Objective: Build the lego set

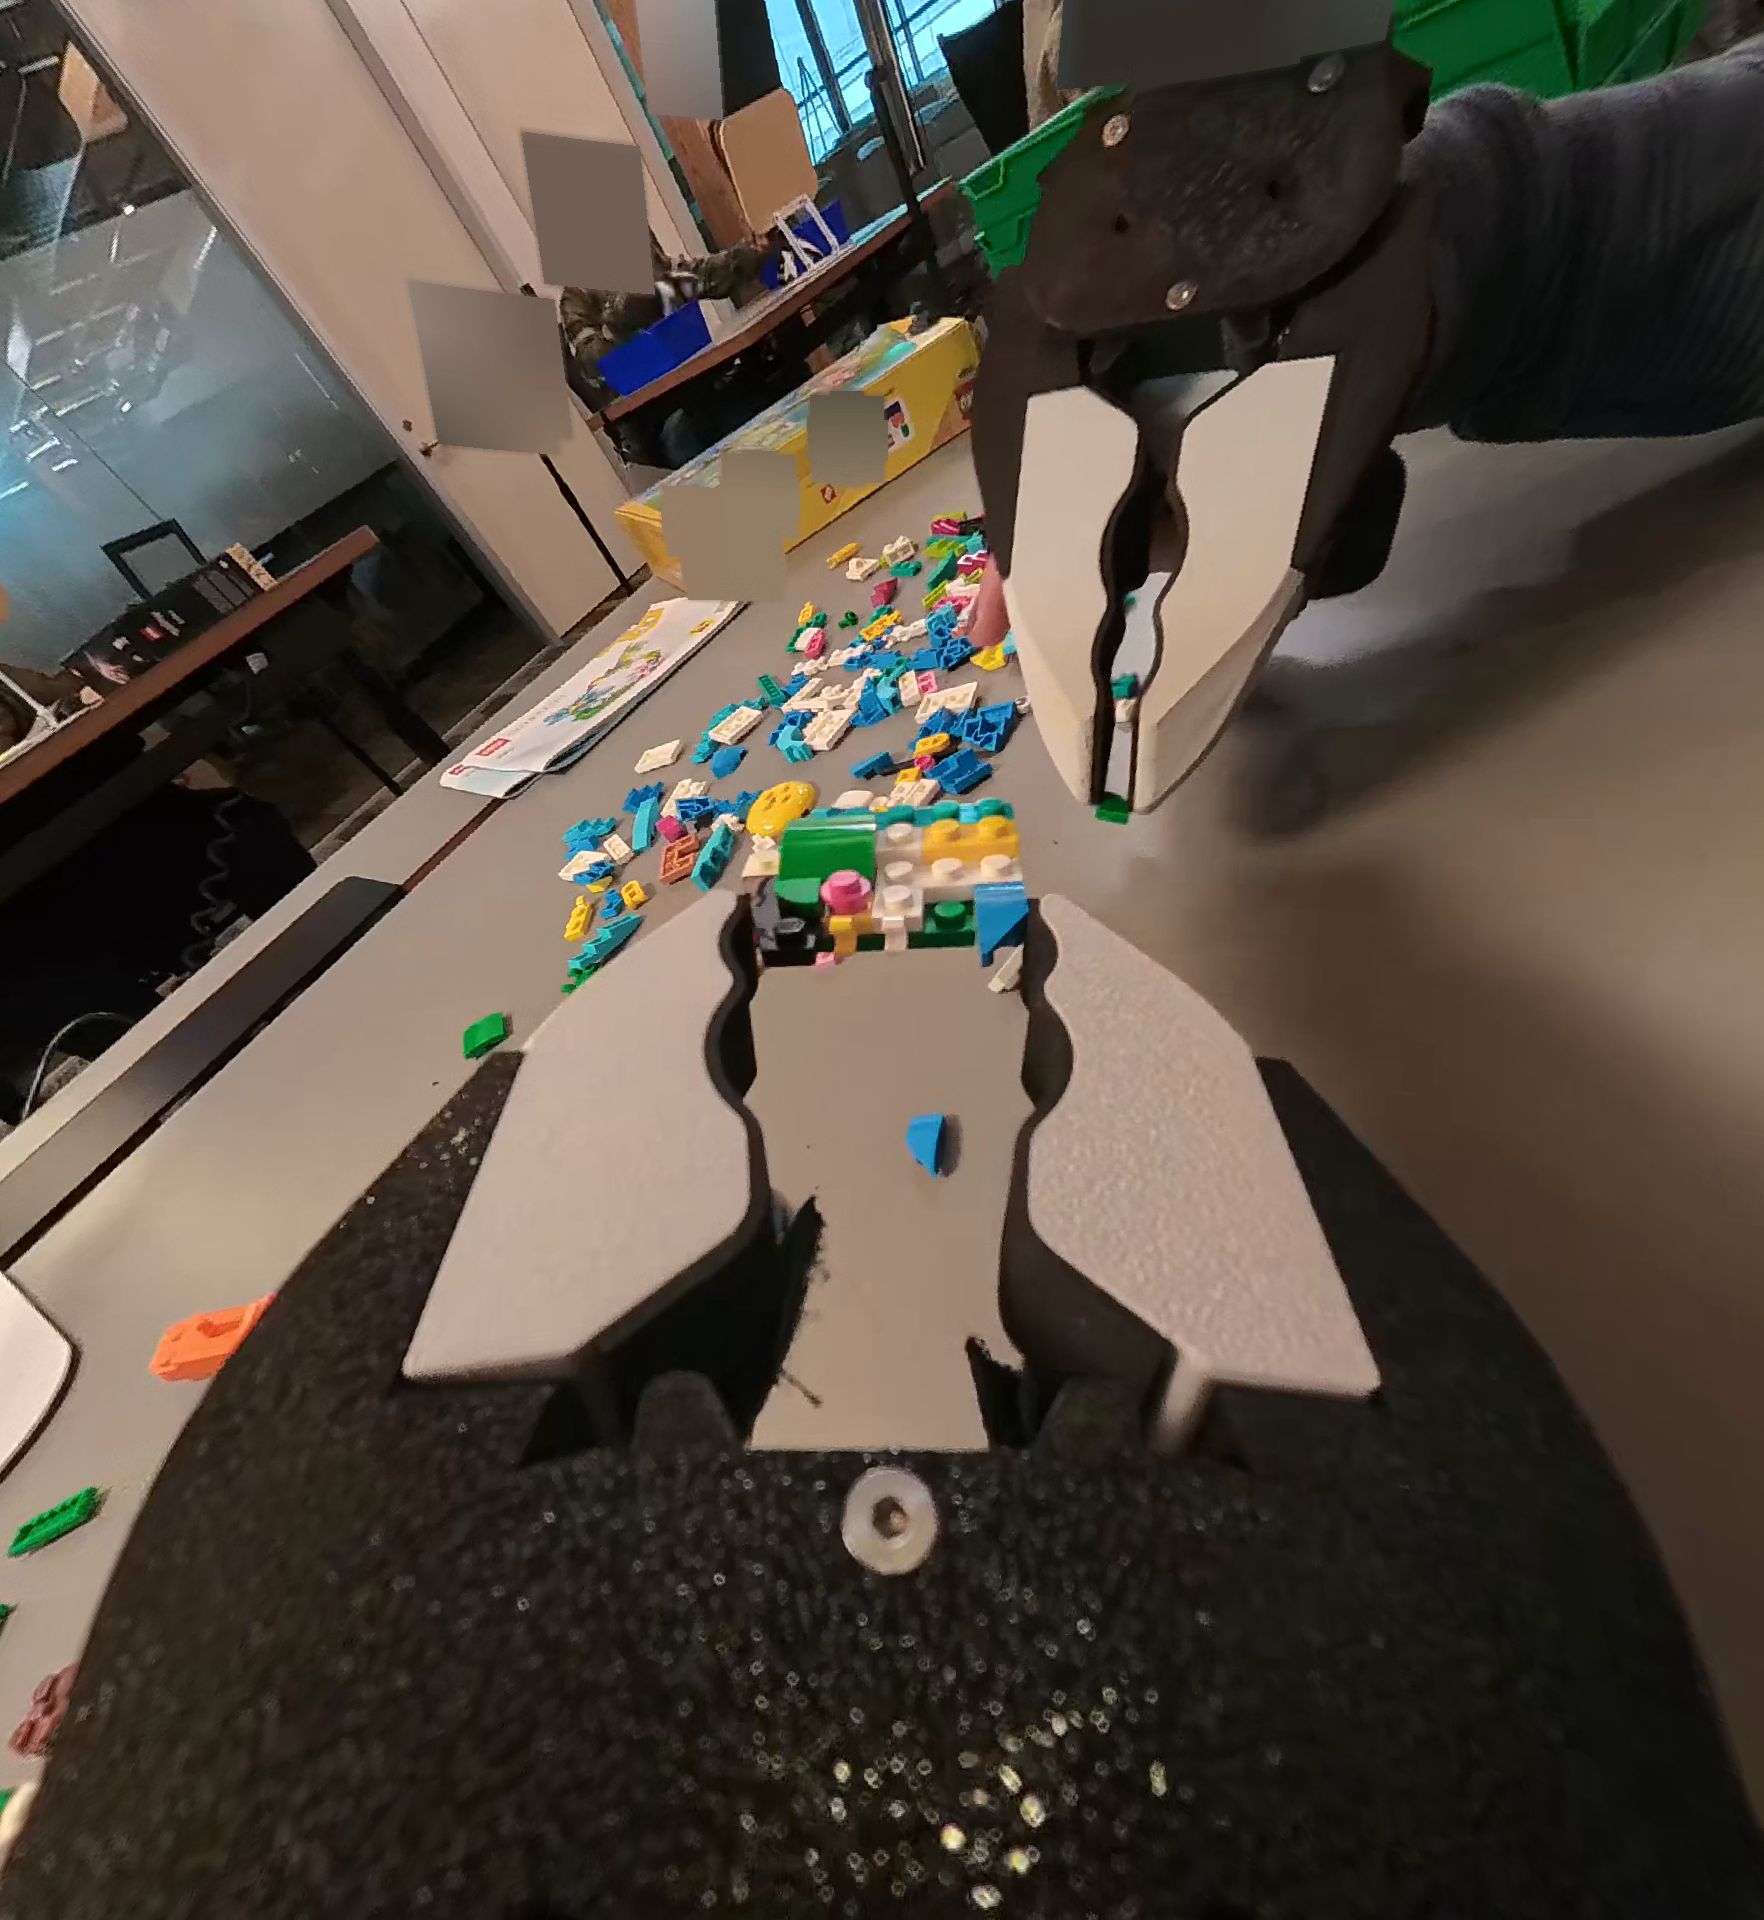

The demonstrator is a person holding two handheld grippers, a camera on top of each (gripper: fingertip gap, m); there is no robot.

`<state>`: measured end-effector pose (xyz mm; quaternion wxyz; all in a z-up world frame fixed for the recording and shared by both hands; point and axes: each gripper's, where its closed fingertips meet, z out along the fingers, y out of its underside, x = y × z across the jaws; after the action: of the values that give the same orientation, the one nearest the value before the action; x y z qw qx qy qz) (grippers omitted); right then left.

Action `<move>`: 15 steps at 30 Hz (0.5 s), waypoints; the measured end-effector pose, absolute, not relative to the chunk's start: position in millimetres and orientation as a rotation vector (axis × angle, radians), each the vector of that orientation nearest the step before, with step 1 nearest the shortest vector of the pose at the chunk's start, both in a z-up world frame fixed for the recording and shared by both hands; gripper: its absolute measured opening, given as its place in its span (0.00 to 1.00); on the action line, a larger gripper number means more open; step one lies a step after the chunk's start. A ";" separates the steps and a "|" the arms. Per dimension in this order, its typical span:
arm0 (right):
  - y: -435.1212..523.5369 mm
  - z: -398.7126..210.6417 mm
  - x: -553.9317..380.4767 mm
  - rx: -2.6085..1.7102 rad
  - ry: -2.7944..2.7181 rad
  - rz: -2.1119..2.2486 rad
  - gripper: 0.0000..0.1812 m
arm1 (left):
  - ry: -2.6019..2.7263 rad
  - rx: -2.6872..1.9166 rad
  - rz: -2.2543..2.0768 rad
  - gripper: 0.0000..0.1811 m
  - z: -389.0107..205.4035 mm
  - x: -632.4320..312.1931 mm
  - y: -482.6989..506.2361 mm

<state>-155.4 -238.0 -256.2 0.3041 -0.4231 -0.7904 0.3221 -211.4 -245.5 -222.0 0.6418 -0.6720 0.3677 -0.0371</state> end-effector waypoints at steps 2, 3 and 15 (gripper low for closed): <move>-236.4 -251.2 -156.1 -1.109 -2.081 0.853 0.03 | 0.826 -1.534 -0.093 0.27 -221.2 -212.7 -244.9; -234.4 -246.7 -157.3 -1.099 -2.070 0.852 0.03 | 0.821 -1.534 -0.093 0.27 -220.8 -213.5 -244.6; -217.8 -175.9 -187.1 -0.909 -2.132 0.748 0.03 | 0.721 -1.535 -0.085 0.27 -213.6 -227.6 -240.1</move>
<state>-187.1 -217.8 -175.9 0.3459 -0.3501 -0.8215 0.2880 -227.6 -240.1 -213.6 0.6606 -0.6787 0.3187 -0.0377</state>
